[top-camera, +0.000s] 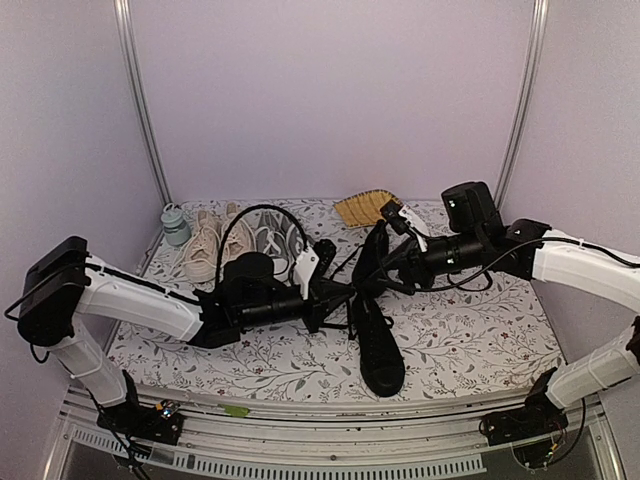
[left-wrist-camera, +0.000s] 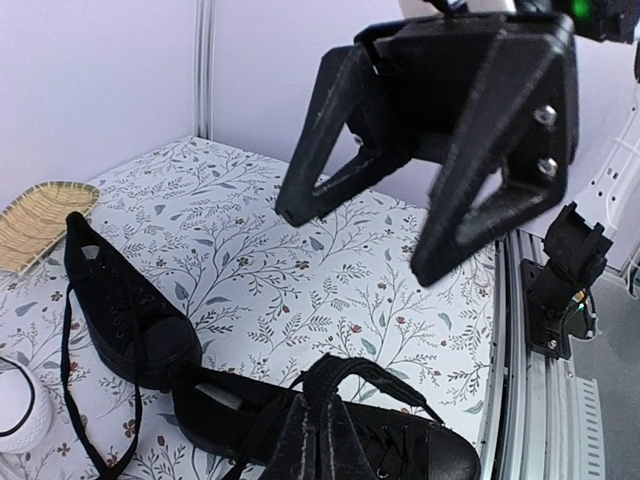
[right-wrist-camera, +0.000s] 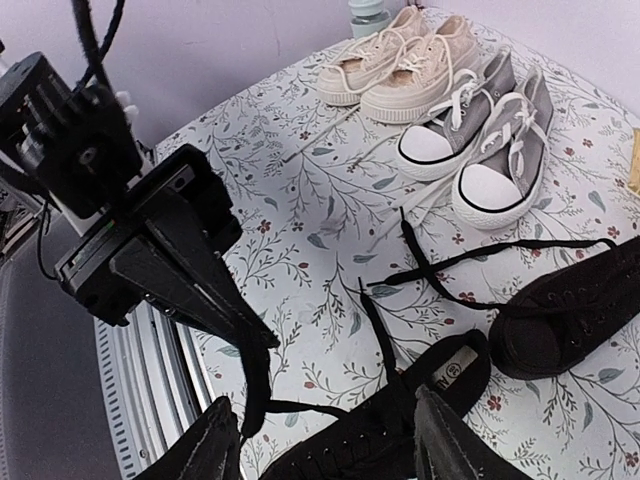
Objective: Tie the shoes
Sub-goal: Place the shoelace at the center of the board, then pass from the left arm to the right
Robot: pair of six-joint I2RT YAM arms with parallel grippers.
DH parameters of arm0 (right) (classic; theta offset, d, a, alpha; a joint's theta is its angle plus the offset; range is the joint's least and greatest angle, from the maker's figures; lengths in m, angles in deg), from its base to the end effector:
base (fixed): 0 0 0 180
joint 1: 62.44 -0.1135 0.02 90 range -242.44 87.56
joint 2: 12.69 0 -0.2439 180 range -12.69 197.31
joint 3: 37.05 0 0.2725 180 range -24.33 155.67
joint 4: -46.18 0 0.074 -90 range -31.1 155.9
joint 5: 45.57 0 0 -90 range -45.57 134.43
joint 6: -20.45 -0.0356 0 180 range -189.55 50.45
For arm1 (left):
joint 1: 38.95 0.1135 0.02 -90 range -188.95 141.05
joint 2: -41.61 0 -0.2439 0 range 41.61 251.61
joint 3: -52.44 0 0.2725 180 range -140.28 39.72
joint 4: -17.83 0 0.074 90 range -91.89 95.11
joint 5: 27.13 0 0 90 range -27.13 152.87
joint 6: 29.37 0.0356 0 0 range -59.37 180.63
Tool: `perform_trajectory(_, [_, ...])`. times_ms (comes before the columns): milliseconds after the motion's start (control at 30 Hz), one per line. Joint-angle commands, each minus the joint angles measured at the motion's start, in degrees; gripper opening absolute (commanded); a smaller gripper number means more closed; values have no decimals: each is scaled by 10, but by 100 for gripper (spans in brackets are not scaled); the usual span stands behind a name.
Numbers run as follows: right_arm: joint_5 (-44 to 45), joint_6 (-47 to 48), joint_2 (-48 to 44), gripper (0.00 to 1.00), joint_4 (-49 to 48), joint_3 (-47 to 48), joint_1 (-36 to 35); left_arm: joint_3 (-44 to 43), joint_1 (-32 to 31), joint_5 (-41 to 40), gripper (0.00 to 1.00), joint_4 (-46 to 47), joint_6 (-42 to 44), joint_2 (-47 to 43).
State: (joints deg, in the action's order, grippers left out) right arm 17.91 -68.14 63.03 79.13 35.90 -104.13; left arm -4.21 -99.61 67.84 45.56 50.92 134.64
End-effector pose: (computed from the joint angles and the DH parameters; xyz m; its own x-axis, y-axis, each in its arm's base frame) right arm 0.2269 0.2233 0.2749 -0.4145 -0.3987 -0.8180 -0.8763 0.4174 0.2406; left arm 0.1740 -0.3158 0.1790 -0.2262 0.0595 -0.9723 0.8849 0.4297 -0.1796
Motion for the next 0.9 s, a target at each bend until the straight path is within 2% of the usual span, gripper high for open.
perform_trajectory(0, [-26, 19, -6, 62, -66, -38, -37, -18, 7, -12, 0, -30, -3, 8])
perform_trajectory(100, [-18, 7, 23, 61, -97, -41, -39, -17, 7, -10, 0, -30, -4, 7])
perform_trajectory(167, [-14, 6, 47, 57, -97, -32, -39, -17, 8, -7, 0, -29, -3, 7])
perform_trajectory(200, [-16, 7, 57, 53, -96, -27, -39, -17, 8, -7, 0, -30, -2, 7])
perform_trajectory(400, [-8, 4, 66, 6, -111, -32, -38, -12, 7, 2, 0, -31, 7, 2])
perform_trajectory(433, [-6, 3, 63, 2, -113, -36, -39, -11, 8, 7, 0, -31, 9, 1])
perform_trajectory(533, [7, 0, 46, 0, -113, -48, -38, -15, 17, 69, 0, -52, 28, -4])
perform_trajectory(600, [32, -4, 35, 0, -107, -57, -32, -27, 38, 133, 57, -101, 36, -6])
perform_trajectory(633, [36, -6, 29, 0, -104, -64, -24, -33, 57, 160, 72, -131, 45, -7])
perform_trajectory(667, [36, -9, 25, 0, -101, -71, -16, -37, 70, 166, 78, -158, 57, -9])
perform_trajectory(700, [35, -10, 21, 0, -101, -79, -7, -37, 82, 163, 79, -181, 78, -11])
perform_trajectory(800, [33, -28, 17, 0, -107, -95, 2, -30, 94, 120, 74, -227, 179, -12])
perform_trajectory(867, [32, -30, 17, 0, -112, -99, 2, -30, 93, 120, 72, -244, 249, -5])
